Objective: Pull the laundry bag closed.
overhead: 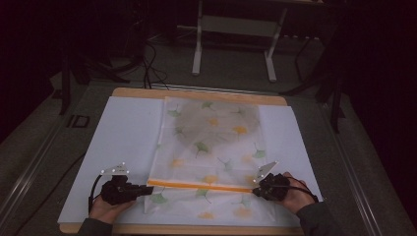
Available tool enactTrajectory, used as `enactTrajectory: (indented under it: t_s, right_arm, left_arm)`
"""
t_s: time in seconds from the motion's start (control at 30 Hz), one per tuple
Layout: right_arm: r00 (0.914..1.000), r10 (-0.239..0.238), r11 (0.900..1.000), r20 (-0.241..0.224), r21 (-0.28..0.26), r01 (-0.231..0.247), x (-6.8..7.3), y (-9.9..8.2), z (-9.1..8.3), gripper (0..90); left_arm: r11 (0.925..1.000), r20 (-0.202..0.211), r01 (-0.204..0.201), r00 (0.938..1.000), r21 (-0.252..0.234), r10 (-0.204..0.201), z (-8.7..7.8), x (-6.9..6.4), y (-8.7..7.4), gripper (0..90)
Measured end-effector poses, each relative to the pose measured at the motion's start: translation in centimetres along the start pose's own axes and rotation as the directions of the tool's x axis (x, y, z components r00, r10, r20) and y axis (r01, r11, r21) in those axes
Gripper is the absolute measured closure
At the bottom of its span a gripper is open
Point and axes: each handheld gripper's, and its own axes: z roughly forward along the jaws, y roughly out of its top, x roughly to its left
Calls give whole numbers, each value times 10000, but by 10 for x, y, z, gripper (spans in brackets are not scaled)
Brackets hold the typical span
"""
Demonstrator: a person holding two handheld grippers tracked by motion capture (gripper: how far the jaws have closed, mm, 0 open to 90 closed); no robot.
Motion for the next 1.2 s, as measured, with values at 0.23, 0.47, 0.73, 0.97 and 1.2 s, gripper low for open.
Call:
enactTrajectory:
  t_s: [0.23, 0.47, 0.73, 0.97, 1.2]
  right_arm:
    - [9993, 366, 9993, 41, -4, -366, -4, -13, -7, 900]
    - [9978, 652, 9977, 125, 166, -654, -10, -25, -13, 900]
    - [9953, 959, 9954, 144, 49, -960, -13, -36, -19, 900]
    - [9938, 1107, 9938, 102, 22, -1108, -15, -38, -18, 900]
    - [9899, 1417, 9876, -60, -672, -1418, -15, -40, -18, 854]
  left_arm:
    - [10000, 44, 20, 10000, 19, -20, 0, 0, -1, 881]
    - [10000, 75, 26, 10000, 64, -26, 1, 0, -2, 881]
    - [9998, 65, -28, 10000, 182, 27, 2, -1, -3, 883]
    - [9994, 161, -173, 9997, 311, 168, 5, -3, -3, 874]
    - [9984, -73, -511, 9987, 233, 513, 3, -6, -2, 743]
